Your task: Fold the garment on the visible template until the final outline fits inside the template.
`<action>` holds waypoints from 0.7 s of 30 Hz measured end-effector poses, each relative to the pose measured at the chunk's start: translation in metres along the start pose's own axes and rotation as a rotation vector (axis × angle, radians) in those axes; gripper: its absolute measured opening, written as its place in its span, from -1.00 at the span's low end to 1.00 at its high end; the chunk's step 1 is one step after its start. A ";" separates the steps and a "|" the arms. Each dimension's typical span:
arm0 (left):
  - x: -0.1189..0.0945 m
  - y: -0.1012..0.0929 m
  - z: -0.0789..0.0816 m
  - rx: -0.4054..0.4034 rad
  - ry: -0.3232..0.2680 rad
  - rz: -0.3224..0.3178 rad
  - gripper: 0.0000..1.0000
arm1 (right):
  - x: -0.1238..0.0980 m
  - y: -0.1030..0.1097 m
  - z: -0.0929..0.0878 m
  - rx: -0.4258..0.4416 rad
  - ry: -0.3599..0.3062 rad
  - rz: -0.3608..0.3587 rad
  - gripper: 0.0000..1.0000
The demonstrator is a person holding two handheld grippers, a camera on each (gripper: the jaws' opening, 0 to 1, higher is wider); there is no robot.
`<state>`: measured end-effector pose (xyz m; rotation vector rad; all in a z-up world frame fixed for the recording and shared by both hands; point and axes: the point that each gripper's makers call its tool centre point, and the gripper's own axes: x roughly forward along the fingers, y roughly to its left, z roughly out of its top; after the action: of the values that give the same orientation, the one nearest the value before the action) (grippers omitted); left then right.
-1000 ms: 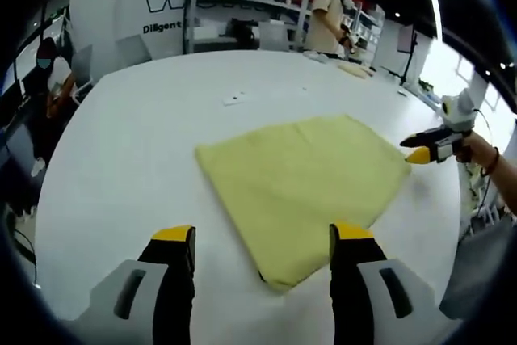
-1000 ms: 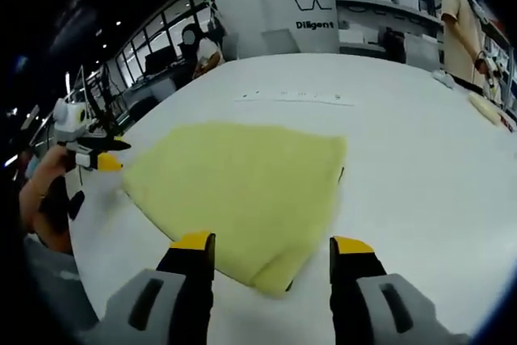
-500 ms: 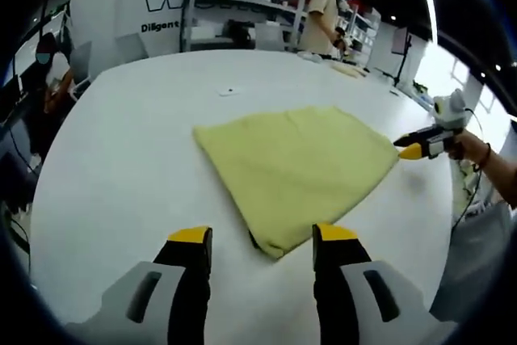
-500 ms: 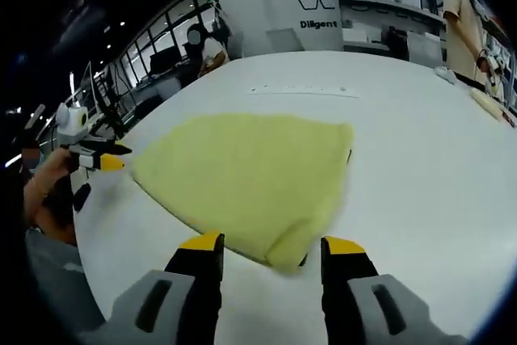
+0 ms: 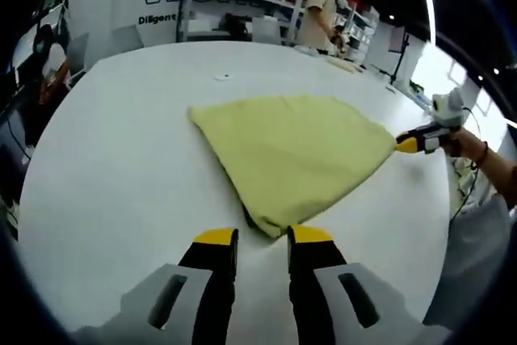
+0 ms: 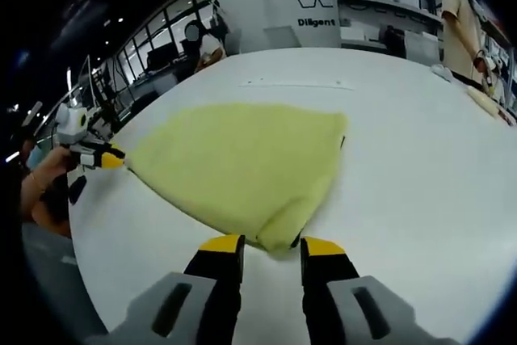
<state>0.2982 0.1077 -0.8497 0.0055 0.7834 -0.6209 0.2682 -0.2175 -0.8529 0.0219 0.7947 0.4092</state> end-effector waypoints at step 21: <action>0.010 -0.005 -0.005 0.002 0.000 -0.028 -0.90 | 0.000 -0.009 0.001 -0.119 -0.002 -0.039 -1.00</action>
<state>0.2976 0.0991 -0.8584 -0.0034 0.7843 -0.6488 0.2720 -0.2260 -0.8536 -0.1041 0.7669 0.4187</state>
